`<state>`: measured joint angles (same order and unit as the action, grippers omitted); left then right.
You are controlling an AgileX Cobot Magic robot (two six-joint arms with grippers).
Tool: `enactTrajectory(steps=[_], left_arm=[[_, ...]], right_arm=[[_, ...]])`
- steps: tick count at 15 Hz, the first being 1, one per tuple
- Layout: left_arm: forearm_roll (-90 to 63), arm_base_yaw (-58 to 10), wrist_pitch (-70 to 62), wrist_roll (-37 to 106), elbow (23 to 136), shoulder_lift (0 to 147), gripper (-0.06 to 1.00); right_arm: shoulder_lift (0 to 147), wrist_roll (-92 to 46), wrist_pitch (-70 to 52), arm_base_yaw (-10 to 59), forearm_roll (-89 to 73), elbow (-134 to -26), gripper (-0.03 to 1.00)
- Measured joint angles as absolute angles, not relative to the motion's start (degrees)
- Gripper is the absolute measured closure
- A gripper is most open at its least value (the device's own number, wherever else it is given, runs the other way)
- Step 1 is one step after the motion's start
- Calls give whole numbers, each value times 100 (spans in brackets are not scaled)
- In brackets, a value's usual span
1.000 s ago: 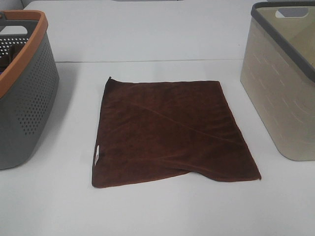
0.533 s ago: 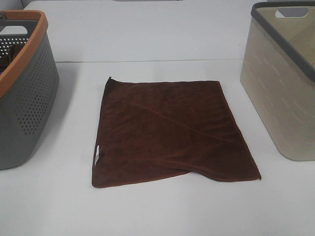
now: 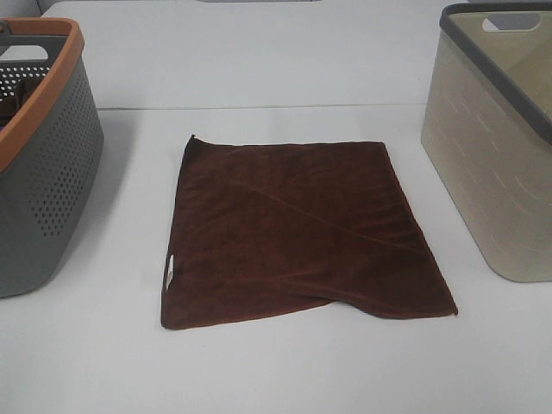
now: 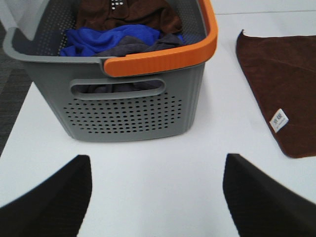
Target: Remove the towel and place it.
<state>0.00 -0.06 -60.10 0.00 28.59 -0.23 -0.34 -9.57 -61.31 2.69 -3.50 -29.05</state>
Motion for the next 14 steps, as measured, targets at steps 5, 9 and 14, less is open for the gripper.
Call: enactTrajectory(steps=[5, 9, 14], left_arm=[[0, 178, -6010, 0, 2859, -29, 24], [0, 178, -6010, 0, 2859, -29, 24], [0, 178, -6010, 0, 2859, -29, 24]], right_arm=[[-34, -957, -6131, 218, -350, -2905, 22], [-34, -957, -6131, 218, -350, -2905, 22], [-34, -957, -6131, 218, -350, -2905, 22]])
